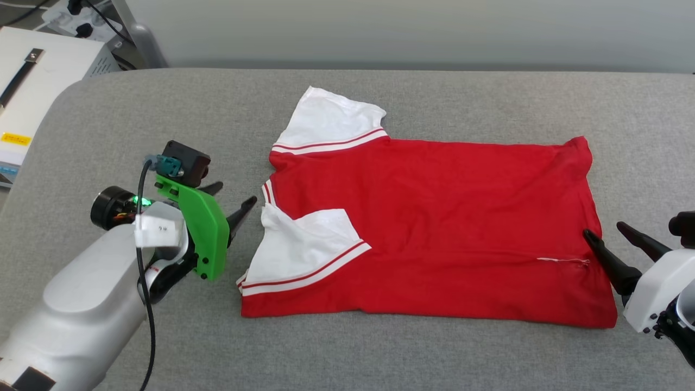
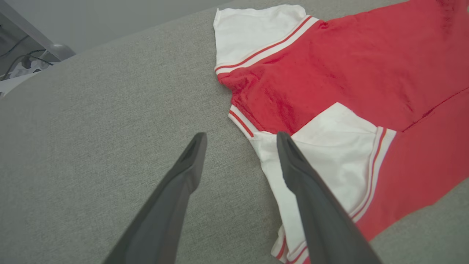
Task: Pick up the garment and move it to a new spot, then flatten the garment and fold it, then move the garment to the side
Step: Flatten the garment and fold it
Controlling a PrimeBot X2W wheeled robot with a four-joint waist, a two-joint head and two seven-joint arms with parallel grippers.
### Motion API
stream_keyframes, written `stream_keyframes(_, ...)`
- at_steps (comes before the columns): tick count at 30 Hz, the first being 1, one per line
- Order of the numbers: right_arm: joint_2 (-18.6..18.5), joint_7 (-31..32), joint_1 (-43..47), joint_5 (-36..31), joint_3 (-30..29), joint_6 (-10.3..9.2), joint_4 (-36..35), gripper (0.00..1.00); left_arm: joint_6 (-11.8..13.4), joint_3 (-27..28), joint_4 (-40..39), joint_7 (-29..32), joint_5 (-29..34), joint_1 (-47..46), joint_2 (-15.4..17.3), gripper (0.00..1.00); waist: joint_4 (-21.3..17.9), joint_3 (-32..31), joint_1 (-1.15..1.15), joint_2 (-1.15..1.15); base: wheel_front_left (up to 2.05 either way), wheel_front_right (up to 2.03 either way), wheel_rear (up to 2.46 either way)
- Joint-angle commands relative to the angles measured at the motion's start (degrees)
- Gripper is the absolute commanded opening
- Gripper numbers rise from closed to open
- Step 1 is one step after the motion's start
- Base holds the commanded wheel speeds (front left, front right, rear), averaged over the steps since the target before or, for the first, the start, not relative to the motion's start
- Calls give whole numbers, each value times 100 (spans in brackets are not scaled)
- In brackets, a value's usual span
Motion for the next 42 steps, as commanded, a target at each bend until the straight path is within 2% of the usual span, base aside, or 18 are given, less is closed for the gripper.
stream_keyframes(1, 19, 32, 94, -64, -61, -3, -74, 100, -15, -53, -150, 344, -267, -107, 68, 100, 21, -74, 0, 0, 0, 0, 0)
stream_keyframes(4, 73, 125, 174, -140, -172, -3, -204, 100, -16, -208, -421, 1215, -718, -137, 234, 100, -3, -100, 0, 0, 0, 0, 0)
stream_keyframes(8, 154, 253, 247, -221, -295, -3, -350, 100, -17, -351, -560, 2045, -1181, -103, 335, 100, -57, -80, 0, 0, 0, 0, 0)
stream_keyframes(14, 312, 496, 280, -334, -448, -3, -553, 100, -10, -602, -420, 2723, -1482, 92, 329, 100, -232, 103, 0, 0, 0, 0, 0)
stream_keyframes(28, 488, 615, 132, -471, -559, -3, -657, 100, 6, -1046, 361, 2674, -1305, 560, 42, 100, -456, 366, 0, 0, 0, 0, 0)
stream_keyframes(29, 477, 616, 123, -481, -574, -3, -671, 100, 4, -1079, 384, 2647, -1268, 574, 44, 5, -461, 357, 0, 0, 0, 0, 0)
stream_keyframes(30, 447, 618, 110, -505, -595, -3, -696, 100, 2, -1079, 387, 2574, -1254, 583, 43, 0, -462, 345, 0, 0, 0, 0, 0)
stream_keyframes(37, 94, 854, 0, -662, -711, -3, -1030, 100, -8, -904, 213, 1950, -1228, 555, 198, 0, -432, 184, 0, 0, 0, 0, 0)
stream_keyframes(42, -338, 1839, 26, -453, -702, -3, -1368, 100, 0, -790, -242, 1566, -1164, 531, 369, 0, -380, 72, 0, 0, 0, 0, 0)
